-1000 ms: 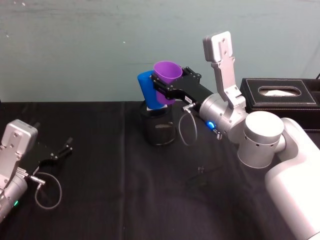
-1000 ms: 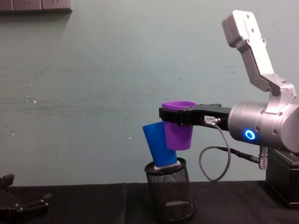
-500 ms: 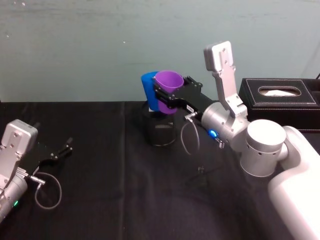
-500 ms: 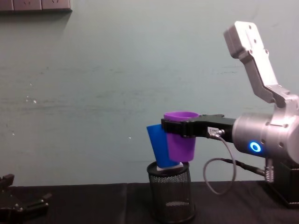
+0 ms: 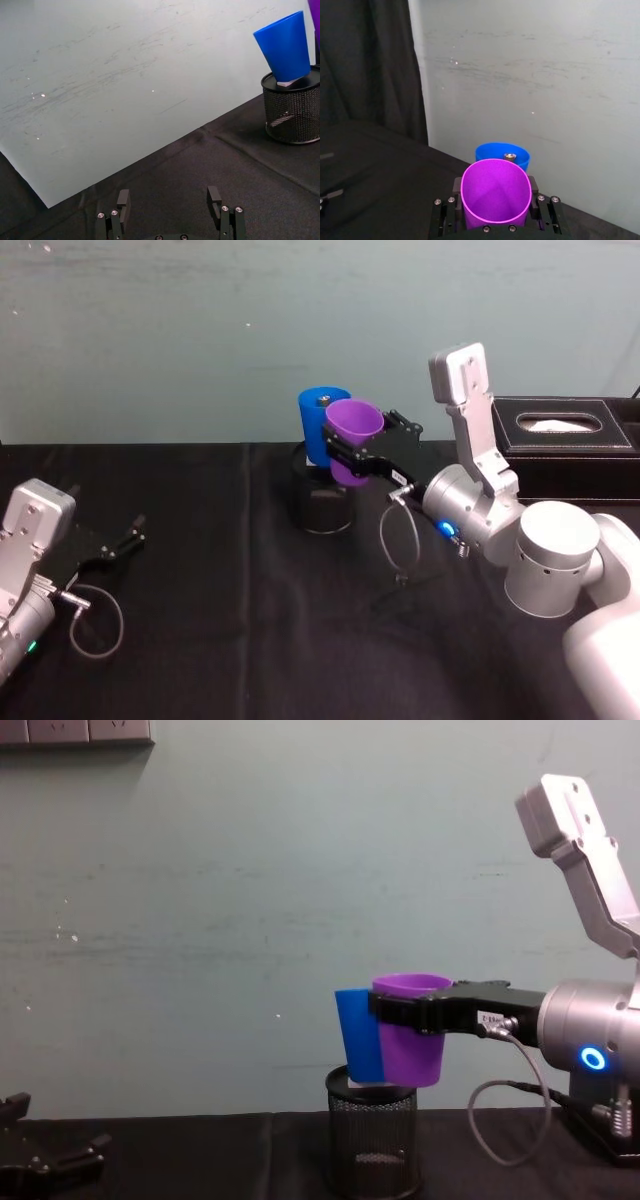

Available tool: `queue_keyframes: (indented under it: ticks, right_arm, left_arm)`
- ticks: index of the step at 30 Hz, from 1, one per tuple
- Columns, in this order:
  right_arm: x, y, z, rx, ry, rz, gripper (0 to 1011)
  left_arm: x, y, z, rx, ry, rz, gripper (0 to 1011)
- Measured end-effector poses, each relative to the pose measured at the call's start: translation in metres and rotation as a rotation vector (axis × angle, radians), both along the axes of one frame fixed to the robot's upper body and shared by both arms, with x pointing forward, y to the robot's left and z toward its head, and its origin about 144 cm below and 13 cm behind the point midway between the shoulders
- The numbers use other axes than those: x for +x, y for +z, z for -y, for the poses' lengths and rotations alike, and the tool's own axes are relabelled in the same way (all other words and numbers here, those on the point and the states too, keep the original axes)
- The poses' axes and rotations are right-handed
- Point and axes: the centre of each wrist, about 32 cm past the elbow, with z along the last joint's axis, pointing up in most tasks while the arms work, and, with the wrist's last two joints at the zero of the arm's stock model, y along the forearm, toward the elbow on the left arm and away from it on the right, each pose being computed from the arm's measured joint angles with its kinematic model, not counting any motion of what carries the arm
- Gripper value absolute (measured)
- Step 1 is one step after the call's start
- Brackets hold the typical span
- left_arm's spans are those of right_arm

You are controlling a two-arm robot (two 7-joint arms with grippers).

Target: Pick up one cup with a gripper and tap it against the other cup.

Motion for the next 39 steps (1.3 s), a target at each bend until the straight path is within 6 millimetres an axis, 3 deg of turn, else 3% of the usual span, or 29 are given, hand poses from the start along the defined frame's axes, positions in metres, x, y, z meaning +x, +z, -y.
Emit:
queue_keyframes:
  ticks: [28, 39]
  right_arm:
    - [-0.011, -0.009, -0.004, -0.008, 0.020, -0.014, 728]
    - [-0.030, -0.014, -0.001, -0.005, 0.062, -0.012, 728]
  left_arm:
    - [0.000, 0.000, 0.000, 0.000, 0.000, 0.000, 1000]
    - [0.000, 0.000, 0.000, 0.000, 0.000, 0.000, 1000]
